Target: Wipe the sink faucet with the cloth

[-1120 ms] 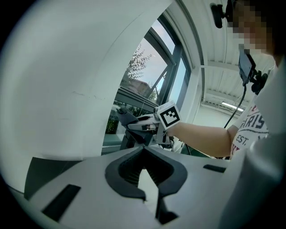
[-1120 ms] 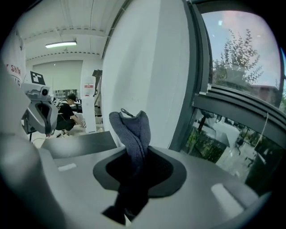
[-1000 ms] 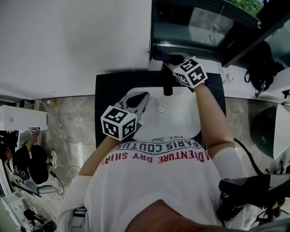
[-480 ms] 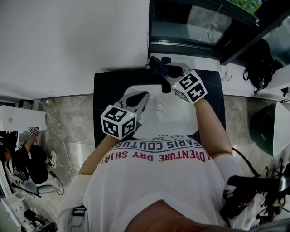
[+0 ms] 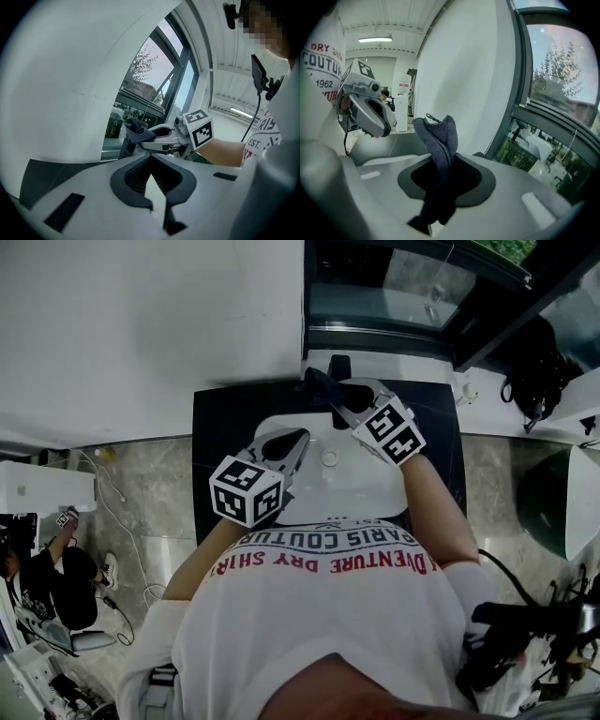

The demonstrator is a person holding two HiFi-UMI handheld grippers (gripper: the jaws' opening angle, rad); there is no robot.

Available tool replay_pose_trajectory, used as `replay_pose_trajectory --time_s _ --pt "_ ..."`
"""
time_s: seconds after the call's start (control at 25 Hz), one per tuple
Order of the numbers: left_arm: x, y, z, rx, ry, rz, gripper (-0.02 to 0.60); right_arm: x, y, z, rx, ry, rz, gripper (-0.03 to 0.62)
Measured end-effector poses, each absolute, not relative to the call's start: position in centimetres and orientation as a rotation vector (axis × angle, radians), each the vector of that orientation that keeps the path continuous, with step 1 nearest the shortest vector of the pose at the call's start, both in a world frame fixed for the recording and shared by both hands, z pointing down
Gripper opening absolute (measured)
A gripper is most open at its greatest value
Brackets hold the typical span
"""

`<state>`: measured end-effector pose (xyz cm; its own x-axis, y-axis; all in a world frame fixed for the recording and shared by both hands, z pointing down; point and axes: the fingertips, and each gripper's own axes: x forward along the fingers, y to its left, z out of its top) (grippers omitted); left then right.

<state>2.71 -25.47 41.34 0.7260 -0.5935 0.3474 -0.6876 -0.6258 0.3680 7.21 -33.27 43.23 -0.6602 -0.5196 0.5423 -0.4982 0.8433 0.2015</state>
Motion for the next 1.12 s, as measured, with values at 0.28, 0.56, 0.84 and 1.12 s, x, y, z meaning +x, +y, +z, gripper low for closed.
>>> replay_pose_trajectory --time_s 0.28,0.56,0.84,1.12 --pt "2.6 -25.2 42.0 2.44 -0.967 0.275 0.002 8.0 -29.4 43.6 0.654 -2.387 -0.164 0.078" --pt "2.9 -25.0 42.2 2.436 -0.956 0.287 0.002 10.5 -28.7 47.6 0.641 -2.246 -0.206 0.078" --pt "2.8 -25.1 42.7 2.417 -0.958 0.309 0.002 11.2 -32.4 49.0 0.696 -2.176 -0.235 0.078" --pt "2.7 -25.7 43.4 2.408 -0.964 0.313 0.002 11.0 -35.9 49.2 0.703 -2.075 -0.335 0.078"
